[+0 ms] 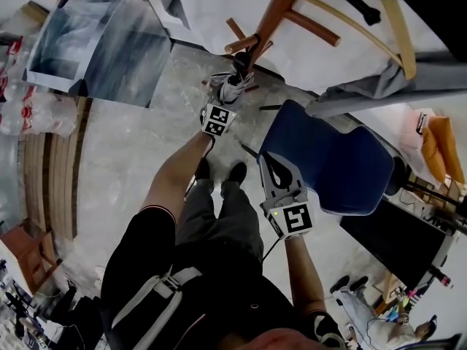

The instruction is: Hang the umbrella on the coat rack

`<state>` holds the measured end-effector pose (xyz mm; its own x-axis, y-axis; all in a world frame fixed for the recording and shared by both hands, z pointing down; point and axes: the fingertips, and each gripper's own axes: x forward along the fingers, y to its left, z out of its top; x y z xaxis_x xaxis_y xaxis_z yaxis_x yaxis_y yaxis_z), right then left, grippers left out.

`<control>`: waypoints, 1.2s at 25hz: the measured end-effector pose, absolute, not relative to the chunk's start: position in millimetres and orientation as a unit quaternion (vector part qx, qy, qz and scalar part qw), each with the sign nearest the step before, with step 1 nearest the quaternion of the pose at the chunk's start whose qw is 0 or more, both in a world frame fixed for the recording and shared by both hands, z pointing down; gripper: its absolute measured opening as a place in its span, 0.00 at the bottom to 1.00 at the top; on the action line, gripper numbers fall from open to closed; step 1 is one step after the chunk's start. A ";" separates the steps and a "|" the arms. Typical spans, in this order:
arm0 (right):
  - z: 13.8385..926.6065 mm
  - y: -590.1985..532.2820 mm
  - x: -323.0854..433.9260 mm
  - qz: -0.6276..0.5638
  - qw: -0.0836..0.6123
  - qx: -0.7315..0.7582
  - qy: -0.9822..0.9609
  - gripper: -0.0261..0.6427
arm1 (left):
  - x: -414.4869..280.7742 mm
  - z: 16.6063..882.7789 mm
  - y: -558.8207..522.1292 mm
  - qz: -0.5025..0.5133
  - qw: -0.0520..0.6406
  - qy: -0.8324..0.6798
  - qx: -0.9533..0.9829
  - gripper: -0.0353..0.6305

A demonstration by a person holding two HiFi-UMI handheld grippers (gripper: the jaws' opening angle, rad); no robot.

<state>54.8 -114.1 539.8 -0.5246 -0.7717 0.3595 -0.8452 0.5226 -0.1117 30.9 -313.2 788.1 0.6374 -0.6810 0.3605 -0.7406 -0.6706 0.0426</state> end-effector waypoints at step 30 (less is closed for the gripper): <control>518.3 -100.6 59.6 0.148 0.134 0.468 -0.861 0.04 | -23.3 718.7 -259.6 0.132 0.060 -0.410 0.900 0.86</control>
